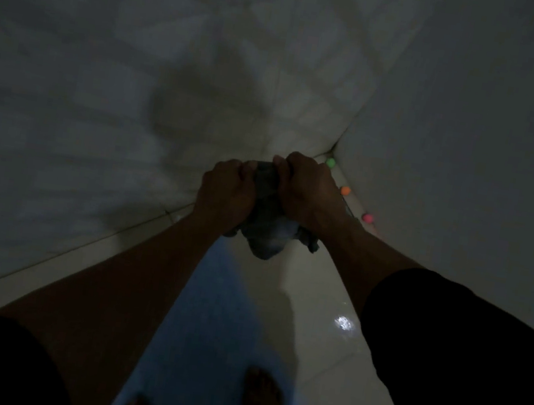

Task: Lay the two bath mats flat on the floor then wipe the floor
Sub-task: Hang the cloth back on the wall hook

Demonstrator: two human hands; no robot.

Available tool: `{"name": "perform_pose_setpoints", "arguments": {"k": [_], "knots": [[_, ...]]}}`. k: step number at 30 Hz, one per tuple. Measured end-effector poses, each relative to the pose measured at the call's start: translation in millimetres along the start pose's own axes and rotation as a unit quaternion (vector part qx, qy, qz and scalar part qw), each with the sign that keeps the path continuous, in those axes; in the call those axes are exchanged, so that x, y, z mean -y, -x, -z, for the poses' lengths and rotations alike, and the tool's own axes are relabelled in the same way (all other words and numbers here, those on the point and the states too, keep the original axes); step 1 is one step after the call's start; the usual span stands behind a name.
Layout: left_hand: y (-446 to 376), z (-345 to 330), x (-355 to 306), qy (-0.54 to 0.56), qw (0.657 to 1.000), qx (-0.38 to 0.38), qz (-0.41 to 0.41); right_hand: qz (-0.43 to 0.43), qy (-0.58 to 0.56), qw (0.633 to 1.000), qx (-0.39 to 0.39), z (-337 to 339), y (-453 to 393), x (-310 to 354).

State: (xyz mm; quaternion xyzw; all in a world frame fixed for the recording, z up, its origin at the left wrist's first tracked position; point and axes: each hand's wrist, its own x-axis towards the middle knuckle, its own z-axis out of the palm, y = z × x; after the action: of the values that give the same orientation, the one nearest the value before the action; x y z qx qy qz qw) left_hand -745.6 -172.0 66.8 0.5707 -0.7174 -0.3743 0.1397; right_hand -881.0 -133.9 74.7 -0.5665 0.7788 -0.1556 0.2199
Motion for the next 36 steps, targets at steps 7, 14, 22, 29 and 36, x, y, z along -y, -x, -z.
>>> {"name": "perform_pose_setpoints", "arguments": {"k": [7, 14, 22, 29, 36], "knots": [[51, 87, -141, -0.034, 0.999, -0.009, -0.033, -0.031, -0.002, 1.000, -0.002, 161, 44, 50], [72, 179, -296, -0.044, 0.996, -0.034, -0.074, 0.011, -0.028, 0.999, -0.038, 331, 55, 90], [105, 299, -411, -0.015, 0.986, -0.129, -0.108, 0.105, -0.054, 0.985, -0.125, 475, 71, 175], [180, 371, -466, -0.024, 0.968, -0.218, -0.123, 0.163, -0.036, 0.969, -0.181, 547, 126, 229], [281, 429, -458, -0.067, 0.958, -0.265, -0.083, 0.260, -0.026, 0.952, -0.157, 563, 207, 286]]}}
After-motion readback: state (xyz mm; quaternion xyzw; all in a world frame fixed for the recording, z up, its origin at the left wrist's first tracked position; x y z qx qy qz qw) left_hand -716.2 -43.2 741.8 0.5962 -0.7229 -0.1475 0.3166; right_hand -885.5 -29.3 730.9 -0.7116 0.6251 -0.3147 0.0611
